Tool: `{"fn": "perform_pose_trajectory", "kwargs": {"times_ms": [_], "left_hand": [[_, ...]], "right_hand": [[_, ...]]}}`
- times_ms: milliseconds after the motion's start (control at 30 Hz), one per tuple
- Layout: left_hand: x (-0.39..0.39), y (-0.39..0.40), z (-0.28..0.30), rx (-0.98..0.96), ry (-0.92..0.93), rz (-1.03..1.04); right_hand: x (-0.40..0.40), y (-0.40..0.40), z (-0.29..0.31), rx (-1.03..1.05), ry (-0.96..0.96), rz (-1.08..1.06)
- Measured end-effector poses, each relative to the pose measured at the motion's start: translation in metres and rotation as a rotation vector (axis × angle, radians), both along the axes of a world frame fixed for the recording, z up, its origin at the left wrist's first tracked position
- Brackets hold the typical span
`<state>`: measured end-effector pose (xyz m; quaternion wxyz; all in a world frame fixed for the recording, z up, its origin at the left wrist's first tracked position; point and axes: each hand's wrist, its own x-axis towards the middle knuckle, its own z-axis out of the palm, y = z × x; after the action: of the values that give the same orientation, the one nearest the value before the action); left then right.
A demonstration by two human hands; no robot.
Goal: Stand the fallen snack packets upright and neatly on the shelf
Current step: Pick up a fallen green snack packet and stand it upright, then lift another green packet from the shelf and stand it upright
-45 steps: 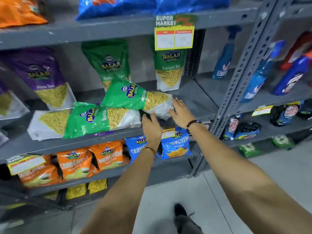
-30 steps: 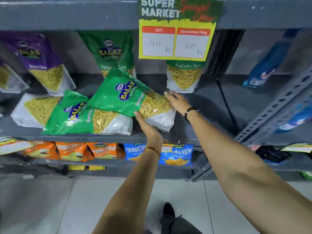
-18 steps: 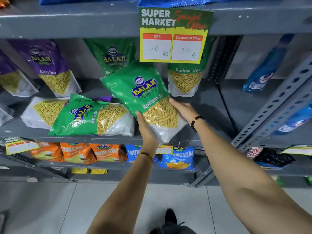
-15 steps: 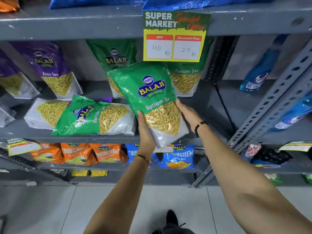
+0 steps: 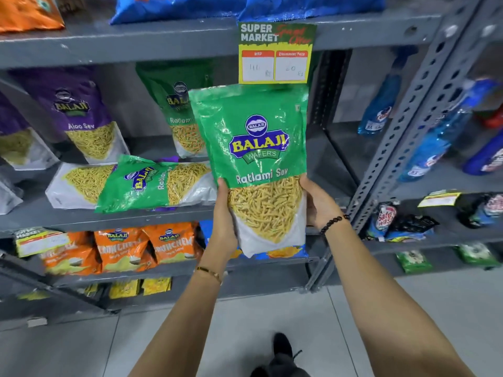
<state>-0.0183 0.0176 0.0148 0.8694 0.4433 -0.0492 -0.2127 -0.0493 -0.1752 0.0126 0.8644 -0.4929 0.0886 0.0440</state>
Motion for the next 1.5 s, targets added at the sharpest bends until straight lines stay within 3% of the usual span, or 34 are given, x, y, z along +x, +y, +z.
{"fn": "perform_pose_trajectory", "kwargs": {"times_ms": [333, 633, 833, 1167, 1333, 1500], "left_hand": [[0.011, -0.024, -0.009, 0.047, -0.057, -0.064], [0.094, -0.083, -0.018, 0.226, -0.122, -0.152], [0.144, -0.111, -0.011, 0.265, -0.108, -0.122], [0.142, -0.112, -0.002, 0.266, -0.063, -0.014], [0.104, -0.09, -0.002, 0.243, 0.178, 0.15], [0.052, -0.042, -0.005, 0.133, 0.373, 0.139]], "right_hand": [[0.003, -0.028, -0.002, 0.014, -0.094, -0.014], [0.057, -0.08, -0.011, -0.126, -0.02, -0.297], [0.104, -0.103, -0.004, -0.24, 0.064, -0.455], [0.114, -0.1, 0.001, -0.152, 0.059, -0.501], [0.098, -0.076, -0.008, -0.066, 0.152, -0.67], [0.077, -0.024, -0.013, -0.064, 0.3, -0.847]]}}
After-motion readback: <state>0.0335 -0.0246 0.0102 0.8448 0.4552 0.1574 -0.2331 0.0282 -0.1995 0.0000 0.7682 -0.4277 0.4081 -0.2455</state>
